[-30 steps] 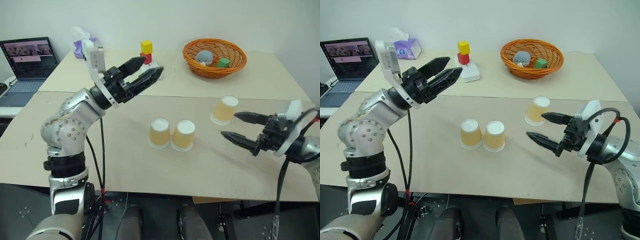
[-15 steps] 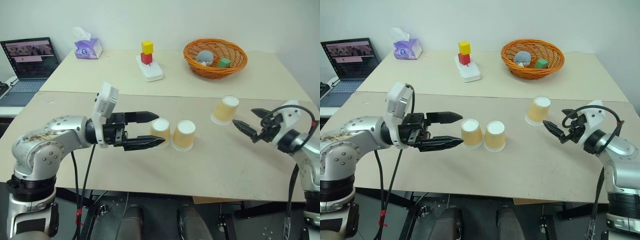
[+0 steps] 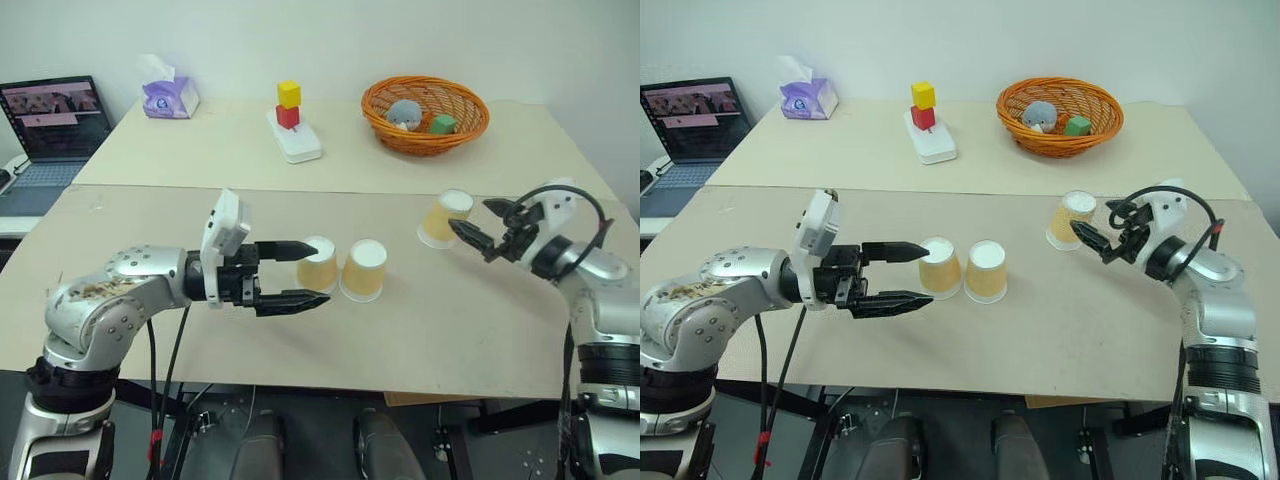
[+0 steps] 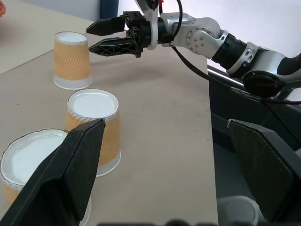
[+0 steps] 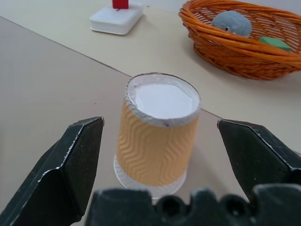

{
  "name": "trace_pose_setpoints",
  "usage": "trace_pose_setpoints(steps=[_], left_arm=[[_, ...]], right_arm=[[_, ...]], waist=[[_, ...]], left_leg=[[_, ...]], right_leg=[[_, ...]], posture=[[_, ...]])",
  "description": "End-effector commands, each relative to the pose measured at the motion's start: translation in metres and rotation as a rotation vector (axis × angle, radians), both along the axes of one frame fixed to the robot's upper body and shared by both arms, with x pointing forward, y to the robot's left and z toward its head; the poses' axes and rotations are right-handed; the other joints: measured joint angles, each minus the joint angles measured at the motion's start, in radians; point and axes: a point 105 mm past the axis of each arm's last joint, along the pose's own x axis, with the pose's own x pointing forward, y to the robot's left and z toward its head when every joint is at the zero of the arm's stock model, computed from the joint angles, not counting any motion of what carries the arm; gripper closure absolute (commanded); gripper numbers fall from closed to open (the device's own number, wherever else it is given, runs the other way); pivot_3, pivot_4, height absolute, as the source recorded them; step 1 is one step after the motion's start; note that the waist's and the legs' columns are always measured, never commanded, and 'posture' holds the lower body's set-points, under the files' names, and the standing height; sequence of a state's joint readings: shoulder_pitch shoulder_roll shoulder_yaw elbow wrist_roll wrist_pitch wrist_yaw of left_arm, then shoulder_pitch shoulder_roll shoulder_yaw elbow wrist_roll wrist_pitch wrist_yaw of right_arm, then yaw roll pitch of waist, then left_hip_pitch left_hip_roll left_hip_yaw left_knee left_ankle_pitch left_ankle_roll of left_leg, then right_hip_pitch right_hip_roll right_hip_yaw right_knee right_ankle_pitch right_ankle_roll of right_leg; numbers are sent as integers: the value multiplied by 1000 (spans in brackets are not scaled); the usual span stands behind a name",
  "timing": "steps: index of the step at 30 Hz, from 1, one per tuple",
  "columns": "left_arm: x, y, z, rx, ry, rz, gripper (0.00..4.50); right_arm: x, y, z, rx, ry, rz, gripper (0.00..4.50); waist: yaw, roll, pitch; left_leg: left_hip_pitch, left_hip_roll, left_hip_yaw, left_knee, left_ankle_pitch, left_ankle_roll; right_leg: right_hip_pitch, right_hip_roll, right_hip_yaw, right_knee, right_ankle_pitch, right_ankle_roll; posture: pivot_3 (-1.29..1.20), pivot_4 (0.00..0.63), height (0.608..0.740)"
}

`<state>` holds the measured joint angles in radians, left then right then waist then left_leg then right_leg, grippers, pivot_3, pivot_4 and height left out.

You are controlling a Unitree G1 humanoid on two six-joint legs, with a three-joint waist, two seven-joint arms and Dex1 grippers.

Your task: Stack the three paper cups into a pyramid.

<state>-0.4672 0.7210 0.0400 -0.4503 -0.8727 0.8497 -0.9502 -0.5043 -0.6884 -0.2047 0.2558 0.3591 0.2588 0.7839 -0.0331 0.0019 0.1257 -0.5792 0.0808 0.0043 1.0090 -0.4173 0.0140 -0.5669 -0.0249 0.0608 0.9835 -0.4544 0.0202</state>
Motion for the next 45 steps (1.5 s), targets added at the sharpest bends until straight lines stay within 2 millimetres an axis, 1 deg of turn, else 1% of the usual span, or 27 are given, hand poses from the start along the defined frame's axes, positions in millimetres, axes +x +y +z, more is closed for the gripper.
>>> trace_pose_setpoints(steps=[1,9,17,23,26,28,29,32,34,36,38,39,41,42,43,45], left_arm=[[-3,0,7,6,-66,-1,41],[-3,-1,8,-12,-65,18,41],[-2,0,9,-20,-69,47,41],[-3,2,8,-21,-74,66,41],[-1,3,13,-38,-87,83,0],[1,5,16,-52,-89,101,0],[2,7,16,-54,-89,112,0],[2,13,14,-55,-72,139,0],[1,23,7,-40,-40,171,0],[2,39,-3,-6,-16,229,0],[2,48,-6,2,-2,260,0],[1,52,-7,1,12,273,0],[0,68,-16,30,42,322,0],[-1,73,-19,39,50,335,0],[-2,76,-22,38,66,343,0],[-5,78,-27,42,86,337,0]], right_arm=[[7,1,17,-2,-67,2,0],[20,4,21,17,-78,14,0],[26,11,16,27,-62,37,0],[31,15,17,37,-62,53,0],[33,14,21,42,-75,55,808],[34,14,24,49,-84,57,1555],[34,15,25,53,-87,60,1771],[35,16,25,51,-91,59,1771],[35,15,26,55,-96,60,1771],[35,14,27,48,-100,55,1771],[34,14,29,47,-103,64,1771],[32,17,33,43,-115,83,1771],[25,28,59,77,-149,178,1771],[22,32,67,90,-157,215,1771],[13,43,81,107,-170,303,1771],[-4,63,100,127,-166,461,1771]], waist=[[-2,0,0],[-10,0,0],[-11,0,0],[-12,0,0],[-12,0,0],[-13,0,0],[-13,0,0],[-13,0,0],[-14,0,0],[-18,0,0],[-20,0,0],[-22,0,0],[-23,1,0],[-25,2,0],[-27,2,1],[-29,3,1]], left_leg=[[0,0,0,0,0,0],[0,0,0,0,0,0],[0,0,0,0,0,0],[0,0,0,0,0,0],[0,0,0,0,0,0],[0,0,0,0,0,0],[0,0,0,0,0,0],[-1,0,0,0,0,0],[-1,0,-1,0,0,0],[-2,0,0,0,0,0],[-2,0,0,0,0,0],[-2,0,0,0,0,0],[-2,0,0,0,0,0],[-2,0,0,0,0,0],[-2,0,0,0,0,0],[-2,0,0,0,0,0]], right_leg=[[0,0,0,0,0,0],[-1,0,0,1,0,0],[-1,0,1,2,0,0],[-2,-1,2,4,0,0],[-3,0,3,5,0,0],[-4,0,4,6,0,0],[-5,0,5,7,0,0],[-7,0,6,7,0,0],[-8,-1,6,8,0,0],[-11,-1,8,10,0,0],[-12,-1,9,11,0,-1],[-12,-1,9,11,-1,-1],[-12,-1,8,11,-1,-1],[-12,-1,9,11,-1,-2],[-12,-1,9,11,-1,-2],[-13,-1,9,11,-1,-2]], posture=[[0,150,652],[0,150,652],[0,150,652],[0,150,652],[0,150,652],[0,150,652],[0,150,652],[0,150,652],[0,150,652],[0,150,652],[0,150,652],[0,150,652],[0,150,652],[0,150,652],[0,150,652],[0,150,652]])
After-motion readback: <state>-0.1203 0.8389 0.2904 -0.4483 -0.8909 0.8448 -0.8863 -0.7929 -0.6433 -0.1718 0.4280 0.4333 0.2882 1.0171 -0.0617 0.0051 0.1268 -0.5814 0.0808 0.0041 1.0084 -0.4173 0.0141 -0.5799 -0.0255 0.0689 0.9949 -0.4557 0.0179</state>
